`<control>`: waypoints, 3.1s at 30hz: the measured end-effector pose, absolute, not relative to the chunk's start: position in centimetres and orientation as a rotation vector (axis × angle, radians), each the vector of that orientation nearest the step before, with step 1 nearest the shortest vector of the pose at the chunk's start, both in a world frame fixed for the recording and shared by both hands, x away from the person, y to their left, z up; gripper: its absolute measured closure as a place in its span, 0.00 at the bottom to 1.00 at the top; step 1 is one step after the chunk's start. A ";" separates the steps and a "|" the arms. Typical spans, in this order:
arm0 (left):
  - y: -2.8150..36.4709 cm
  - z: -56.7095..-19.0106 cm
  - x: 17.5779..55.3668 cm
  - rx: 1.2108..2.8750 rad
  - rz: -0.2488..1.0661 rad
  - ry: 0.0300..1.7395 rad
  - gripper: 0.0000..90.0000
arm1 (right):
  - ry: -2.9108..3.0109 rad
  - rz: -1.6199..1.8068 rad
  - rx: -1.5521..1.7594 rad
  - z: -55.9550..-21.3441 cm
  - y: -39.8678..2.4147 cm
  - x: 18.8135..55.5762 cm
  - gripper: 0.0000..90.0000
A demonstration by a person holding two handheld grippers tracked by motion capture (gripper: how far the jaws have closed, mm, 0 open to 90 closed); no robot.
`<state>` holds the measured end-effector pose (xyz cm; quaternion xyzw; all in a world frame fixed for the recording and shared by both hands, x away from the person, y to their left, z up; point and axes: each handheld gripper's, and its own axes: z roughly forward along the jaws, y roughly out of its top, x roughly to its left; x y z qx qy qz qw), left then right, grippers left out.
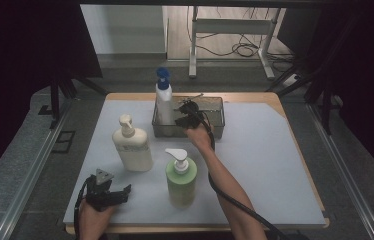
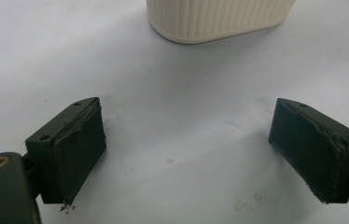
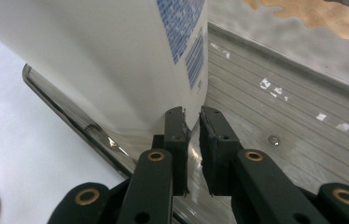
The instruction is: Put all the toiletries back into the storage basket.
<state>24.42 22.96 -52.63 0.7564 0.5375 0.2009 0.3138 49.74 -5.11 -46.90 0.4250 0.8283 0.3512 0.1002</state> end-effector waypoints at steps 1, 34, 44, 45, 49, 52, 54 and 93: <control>23.0 -52.6 24.4 1.994 0.530 1.417 0.11 | 2.447 1.038 1.261 -46.9 -5.1 49.8 0.90; 23.0 -52.6 24.4 1.996 0.527 1.418 0.11 | 2.477 1.048 1.174 -46.9 -3.3 50.0 0.92; 23.0 -52.6 24.4 1.996 0.528 1.418 0.11 | 2.472 1.044 1.138 -45.9 -3.9 49.8 0.85; 23.0 -52.6 24.4 1.996 0.528 1.417 0.11 | 2.470 1.045 1.134 -45.8 -4.0 49.7 0.83; 23.0 -52.6 24.4 1.996 0.530 1.417 0.11 | 2.470 1.055 1.110 -45.3 -4.5 49.3 0.80; 23.0 -52.6 24.4 1.995 0.530 1.417 0.11 | 2.462 1.061 1.090 -44.8 -5.0 49.0 0.76; 22.9 -52.6 24.4 1.994 0.530 1.417 0.11 | 2.454 1.073 1.087 -44.3 -5.3 48.7 0.74; 23.0 -52.6 24.4 1.996 0.527 1.418 0.11 | 2.497 1.161 0.878 -41.6 -11.2 40.9 0.24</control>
